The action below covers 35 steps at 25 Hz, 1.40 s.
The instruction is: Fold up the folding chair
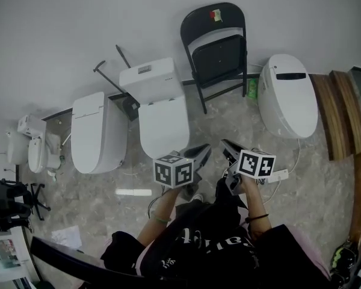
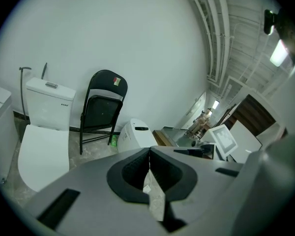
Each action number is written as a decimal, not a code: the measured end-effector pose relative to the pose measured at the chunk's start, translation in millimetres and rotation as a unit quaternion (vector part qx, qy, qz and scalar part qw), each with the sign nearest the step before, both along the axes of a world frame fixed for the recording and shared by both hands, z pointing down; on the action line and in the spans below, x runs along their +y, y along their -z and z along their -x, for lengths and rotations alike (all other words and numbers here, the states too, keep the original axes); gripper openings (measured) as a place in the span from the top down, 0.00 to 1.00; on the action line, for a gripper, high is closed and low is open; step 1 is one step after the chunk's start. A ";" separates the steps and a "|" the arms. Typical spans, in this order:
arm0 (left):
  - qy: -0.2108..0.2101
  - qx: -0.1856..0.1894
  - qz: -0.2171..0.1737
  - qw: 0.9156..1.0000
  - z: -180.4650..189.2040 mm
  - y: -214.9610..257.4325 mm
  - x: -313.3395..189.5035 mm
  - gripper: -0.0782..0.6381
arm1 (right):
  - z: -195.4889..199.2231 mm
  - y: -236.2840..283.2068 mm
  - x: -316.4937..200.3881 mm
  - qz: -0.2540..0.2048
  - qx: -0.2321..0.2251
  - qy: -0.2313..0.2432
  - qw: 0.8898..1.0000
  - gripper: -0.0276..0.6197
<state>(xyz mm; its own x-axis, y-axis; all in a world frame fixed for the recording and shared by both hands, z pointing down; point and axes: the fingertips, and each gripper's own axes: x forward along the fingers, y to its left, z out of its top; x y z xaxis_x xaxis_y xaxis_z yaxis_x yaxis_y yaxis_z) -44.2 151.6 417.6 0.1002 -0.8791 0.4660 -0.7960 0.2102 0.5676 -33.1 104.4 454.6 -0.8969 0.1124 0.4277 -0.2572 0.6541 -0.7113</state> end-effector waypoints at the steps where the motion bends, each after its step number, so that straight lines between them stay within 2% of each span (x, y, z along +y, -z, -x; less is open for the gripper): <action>1: -0.005 0.001 -0.002 1.000 -1.3 0.2 13.8 0.88 | -2.9 2.2 14.8 -0.001 0.000 -0.008 1.000 0.89; 5: -0.033 0.011 -0.009 0.999 -9.6 -0.3 58.2 0.88 | -19.7 5.3 63.5 -0.006 -0.002 -0.042 0.999 0.89; 11: -0.084 0.020 -0.013 0.996 -43.6 -6.0 95.2 0.88 | -63.6 2.5 105.6 -0.012 0.002 -0.099 0.995 0.89; 16: -0.128 0.009 -0.014 0.992 -85.0 -6.5 104.3 0.88 | -106.1 4.1 120.0 -0.026 0.004 -0.135 0.990 0.89; 20: -0.147 -0.010 -0.022 0.989 -111.9 3.2 99.6 0.88 | -130.2 11.5 119.8 -0.039 0.006 -0.148 0.988 0.89; 26: -0.135 -0.021 -0.033 0.990 -151.4 14.6 90.0 0.88 | -164.7 32.6 116.0 -0.066 -0.007 -0.134 0.989 0.89; 35: -0.094 -0.015 -0.027 0.995 -239.2 5.3 100.0 0.88 | -252.7 32.6 124.6 -0.073 -0.002 -0.103 0.992 0.89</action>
